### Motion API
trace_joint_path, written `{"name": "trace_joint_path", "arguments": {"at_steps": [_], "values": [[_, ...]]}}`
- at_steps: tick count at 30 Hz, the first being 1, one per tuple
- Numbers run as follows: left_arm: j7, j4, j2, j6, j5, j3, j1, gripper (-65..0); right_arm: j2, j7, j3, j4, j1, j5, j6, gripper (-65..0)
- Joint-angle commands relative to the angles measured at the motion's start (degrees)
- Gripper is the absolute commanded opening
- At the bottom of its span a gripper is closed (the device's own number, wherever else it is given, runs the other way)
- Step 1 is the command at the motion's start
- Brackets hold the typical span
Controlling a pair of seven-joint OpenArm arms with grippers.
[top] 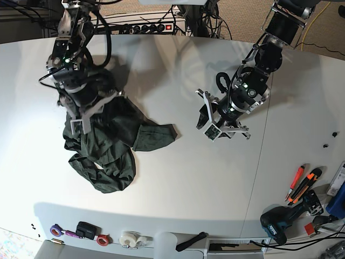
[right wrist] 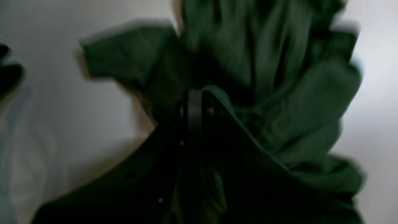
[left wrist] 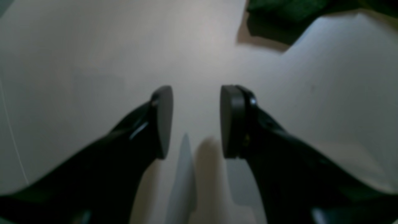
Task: Layout the t-shirt on the table in an organized manner, then fold the t-shirt properly
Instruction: 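Pull the held fabric outward with the right gripper and release it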
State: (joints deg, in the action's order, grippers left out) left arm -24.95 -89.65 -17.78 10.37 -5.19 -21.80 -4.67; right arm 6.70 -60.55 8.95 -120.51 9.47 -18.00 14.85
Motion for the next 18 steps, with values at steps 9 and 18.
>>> {"name": "trace_joint_path", "arguments": {"at_steps": [9, 18], "values": [[2.05, -0.92, -0.15, -0.22, 0.07, 0.22, -1.03, -39.2, 0.46, 4.46, 0.11, -14.1, -2.16, -0.61, 3.02, -65.0], [2.32, -0.2, -0.17, -0.24, 2.21, 0.22, -0.92, -39.2, 0.48, 5.6, 0.17, -14.49, -1.99, 0.44, 4.17, -65.0]]}}
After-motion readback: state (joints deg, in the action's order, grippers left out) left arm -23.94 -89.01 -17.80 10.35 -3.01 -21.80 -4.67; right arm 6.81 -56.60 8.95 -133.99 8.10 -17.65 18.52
